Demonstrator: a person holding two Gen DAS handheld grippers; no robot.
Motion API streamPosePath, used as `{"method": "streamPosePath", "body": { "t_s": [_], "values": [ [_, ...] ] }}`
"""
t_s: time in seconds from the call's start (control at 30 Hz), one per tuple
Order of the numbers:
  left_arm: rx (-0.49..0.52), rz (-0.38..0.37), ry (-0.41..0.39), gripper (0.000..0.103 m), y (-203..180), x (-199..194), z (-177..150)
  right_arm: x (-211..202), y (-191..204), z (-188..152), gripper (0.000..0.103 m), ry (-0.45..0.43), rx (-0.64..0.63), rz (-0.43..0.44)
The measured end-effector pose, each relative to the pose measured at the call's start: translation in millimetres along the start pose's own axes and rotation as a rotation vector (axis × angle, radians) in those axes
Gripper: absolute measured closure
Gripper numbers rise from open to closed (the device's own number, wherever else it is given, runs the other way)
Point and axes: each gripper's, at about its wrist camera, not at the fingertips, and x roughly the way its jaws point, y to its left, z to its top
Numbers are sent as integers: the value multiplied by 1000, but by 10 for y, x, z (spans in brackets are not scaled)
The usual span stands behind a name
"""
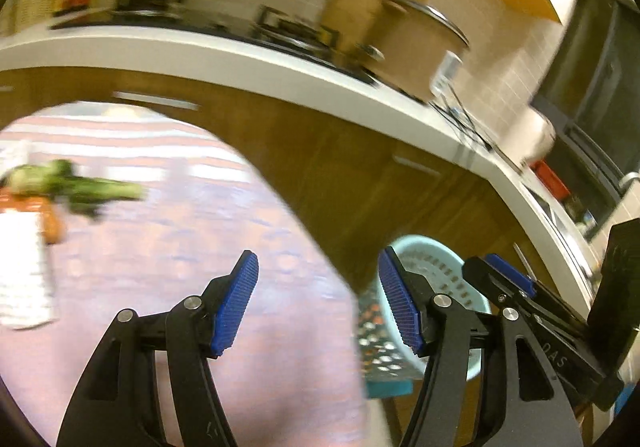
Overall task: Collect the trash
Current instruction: 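Move both tools back over the table toward the white heart-print paper, then grasp the white heart-print paper with the left tool while the right tool grasps the green bok choy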
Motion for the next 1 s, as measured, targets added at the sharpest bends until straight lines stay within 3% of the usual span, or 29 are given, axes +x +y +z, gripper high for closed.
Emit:
{"method": "streamPosePath", "body": {
  "t_s": [0.23, 0.4, 0.53, 0.63, 0.77, 1.0],
  "values": [
    [-78, 216, -106, 40, 707, -660, -36, 186, 515, 55, 47, 22, -63, 86],
    [-126, 369, -120, 35, 1100, -870, -193, 391, 943, 84, 48, 37, -119, 162],
    [-161, 415, -99, 32, 1328, -857, -283, 618, 1255, 83, 52, 27, -157, 225],
    [-200, 403, -70, 32, 1454, -791, -265, 884, 1470, 2, 66, 67, -194, 226],
    [-175, 452, -22, 32, 1507, -633, -181, 1127, 1584, -77, 66, 141, -199, 256],
    [-135, 545, 38, 36, 1614, -386, -143, 1260, 1734, 149, 66, 158, -266, 289]
  ]
}}
